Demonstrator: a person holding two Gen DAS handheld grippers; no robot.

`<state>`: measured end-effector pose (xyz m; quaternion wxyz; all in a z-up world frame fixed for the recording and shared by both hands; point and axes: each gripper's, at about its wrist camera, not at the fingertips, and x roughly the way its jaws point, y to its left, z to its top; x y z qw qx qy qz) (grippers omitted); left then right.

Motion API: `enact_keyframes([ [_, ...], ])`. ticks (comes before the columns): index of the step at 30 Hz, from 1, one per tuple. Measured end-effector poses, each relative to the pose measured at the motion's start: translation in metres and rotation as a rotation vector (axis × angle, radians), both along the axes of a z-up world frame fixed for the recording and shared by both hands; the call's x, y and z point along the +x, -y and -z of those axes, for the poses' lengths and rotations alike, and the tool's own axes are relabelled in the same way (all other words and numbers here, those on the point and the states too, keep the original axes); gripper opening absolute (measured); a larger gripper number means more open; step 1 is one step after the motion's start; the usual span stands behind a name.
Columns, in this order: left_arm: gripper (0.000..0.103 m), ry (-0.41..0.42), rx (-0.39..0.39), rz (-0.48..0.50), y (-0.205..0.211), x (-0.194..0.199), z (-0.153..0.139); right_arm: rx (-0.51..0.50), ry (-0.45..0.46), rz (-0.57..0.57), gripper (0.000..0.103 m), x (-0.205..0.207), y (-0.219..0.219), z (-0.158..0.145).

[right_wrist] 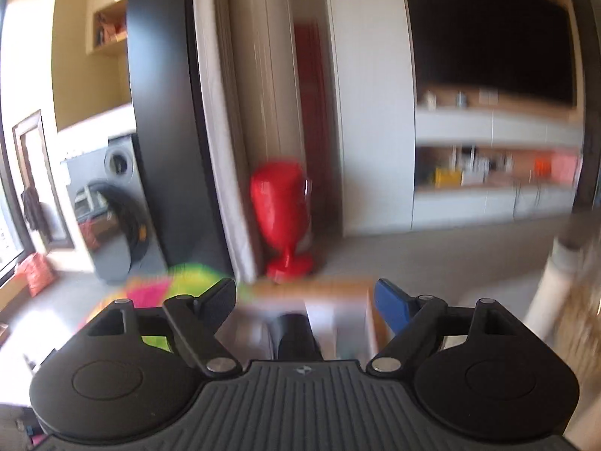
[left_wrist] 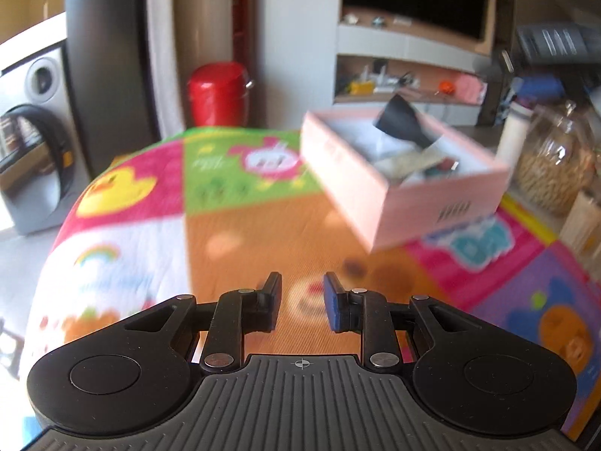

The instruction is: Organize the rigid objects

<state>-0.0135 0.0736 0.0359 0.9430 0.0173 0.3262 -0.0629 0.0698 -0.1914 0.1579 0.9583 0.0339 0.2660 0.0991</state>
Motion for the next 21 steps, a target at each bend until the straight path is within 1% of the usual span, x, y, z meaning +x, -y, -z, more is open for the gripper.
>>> enact_keyframes([
  [2, 0.027, -0.023, -0.018, -0.017, -0.003, -0.004, 0.012, -0.015, -0.083, 0.001, 0.081, -0.016, -0.002, 0.037],
  [4, 0.028, -0.068, -0.064, -0.022, -0.002, -0.004, 0.024, -0.033, -0.157, -0.005, 0.081, -0.031, -0.007, 0.071],
  [5, 0.032, -0.033, -0.06, -0.027, 0.001, -0.009, 0.027, -0.05, -0.198, -0.01, 0.081, -0.039, -0.013, 0.088],
  [6, 0.038, -0.03, -0.045, -0.023, 0.006, -0.009, 0.029, -0.066, -0.23, -0.014, 0.081, -0.045, -0.018, 0.102],
  [7, 0.042, -0.022, -0.03, -0.018, 0.012, -0.01, 0.029, -0.085, -0.26, -0.021, 0.081, -0.049, -0.023, 0.114],
  [9, 0.056, -0.025, -0.037, -0.02, 0.02, -0.009, 0.03, -0.115, -0.303, -0.026, 0.083, -0.058, -0.032, 0.134],
  [10, 0.061, -0.021, -0.041, -0.02, 0.024, -0.009, 0.031, -0.126, -0.289, -0.018, 0.084, -0.061, -0.034, 0.138],
  [11, 0.07, -0.017, -0.039, -0.017, 0.028, -0.008, 0.032, -0.147, -0.254, -0.004, 0.087, -0.069, -0.038, 0.142],
  [12, 0.073, -0.012, -0.032, -0.022, 0.032, -0.008, 0.033, -0.162, -0.248, 0.007, 0.092, -0.07, -0.04, 0.144],
  [13, 0.073, -0.007, -0.026, -0.033, 0.035, -0.009, 0.033, -0.165, -0.24, 0.02, 0.094, -0.072, -0.04, 0.145],
  [15, 0.073, 0.012, -0.037, -0.065, 0.037, -0.008, 0.034, -0.148, -0.256, 0.045, 0.102, -0.068, -0.035, 0.146],
  [17, 0.073, 0.026, -0.049, -0.091, 0.038, -0.008, 0.035, -0.126, -0.27, 0.064, 0.103, -0.065, -0.03, 0.146],
  [21, 0.073, 0.028, -0.008, -0.111, 0.046, -0.004, 0.036, -0.134, -0.254, 0.082, 0.103, -0.065, -0.033, 0.149],
])
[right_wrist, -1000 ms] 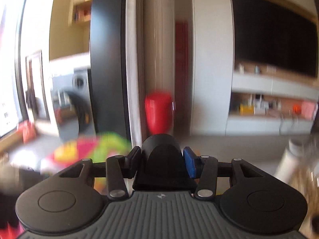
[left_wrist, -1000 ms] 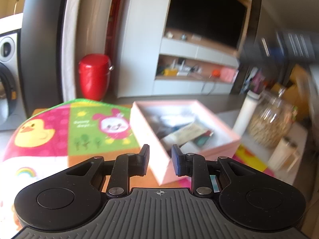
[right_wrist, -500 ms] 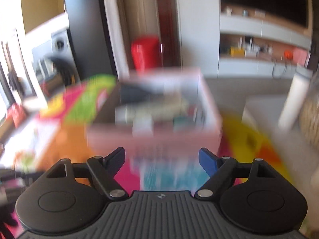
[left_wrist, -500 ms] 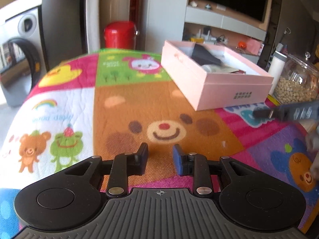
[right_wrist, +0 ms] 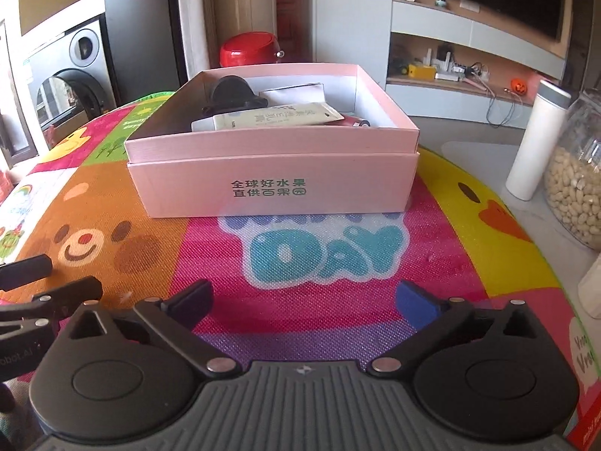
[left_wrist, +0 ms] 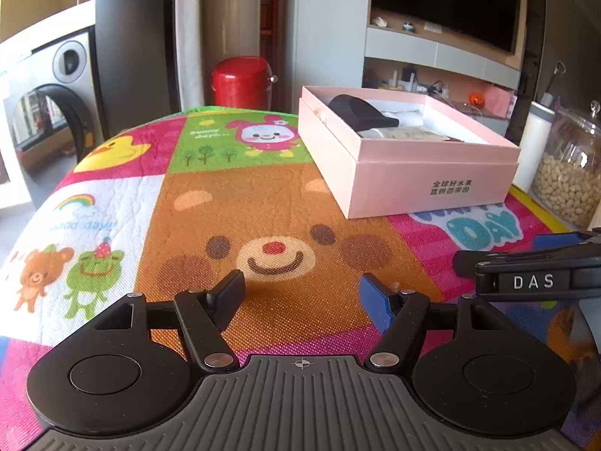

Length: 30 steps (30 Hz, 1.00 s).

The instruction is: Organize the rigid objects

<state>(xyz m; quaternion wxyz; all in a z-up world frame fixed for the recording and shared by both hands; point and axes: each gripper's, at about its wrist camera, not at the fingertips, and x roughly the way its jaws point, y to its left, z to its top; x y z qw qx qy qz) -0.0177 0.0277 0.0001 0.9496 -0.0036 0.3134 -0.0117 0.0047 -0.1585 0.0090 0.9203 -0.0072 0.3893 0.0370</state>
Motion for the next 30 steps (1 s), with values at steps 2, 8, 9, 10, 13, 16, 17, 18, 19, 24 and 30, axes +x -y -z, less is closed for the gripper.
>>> enact_keyframes([
  [2, 0.073, -0.001, 0.004, -0.006, 0.0015, 0.0018, 0.0, -0.001, 0.034, -0.001, 0.103, -0.0044, 0.0005, 0.0025],
  [8, 0.074, -0.005, 0.008, -0.009, 0.0041, 0.0079, 0.0003, -0.005, 0.06, -0.006, 0.103, -0.0084, 0.0016, 0.0048],
  [9, 0.075, -0.006, 0.014, -0.009, 0.0054, 0.0085, 0.0006, -0.009, 0.065, -0.01, 0.103, -0.0083, 0.0011, 0.0049],
  [10, 0.075, -0.006, 0.017, -0.01, 0.0061, 0.009, 0.0006, -0.015, 0.069, -0.016, 0.103, -0.008, 0.0003, 0.0049],
  [13, 0.075, -0.005, 0.019, -0.012, 0.0071, 0.0092, 0.0011, -0.028, 0.077, -0.032, 0.103, -0.0061, -0.0017, 0.0045],
  [16, 0.076, -0.005, 0.019, -0.012, 0.007, 0.0095, 0.001, 0.001, 0.073, -0.018, 0.103, -0.0053, 0.0015, 0.0051],
  [17, 0.076, -0.006, 0.018, -0.012, 0.007, 0.0094, 0.001, 0.008, 0.075, -0.017, 0.103, -0.0063, 0.0022, 0.0053],
  [18, 0.076, -0.006, 0.018, -0.012, 0.0072, 0.0094, 0.001, 0.005, 0.078, -0.016, 0.103, -0.0067, 0.0012, 0.0058],
  [19, 0.076, -0.006, 0.02, -0.012, 0.0073, 0.0094, 0.0011, 0.003, 0.081, -0.015, 0.103, -0.0074, 0.0007, 0.0061],
  [24, 0.076, -0.005, 0.02, -0.013, 0.0075, 0.0093, 0.0012, 0.006, 0.086, -0.014, 0.103, -0.0072, 0.0006, 0.0069],
  [30, 0.076, -0.005, 0.02, -0.013, 0.0077, 0.0097, 0.0011, 0.006, 0.086, -0.014, 0.103, -0.0072, 0.0004, 0.0071],
])
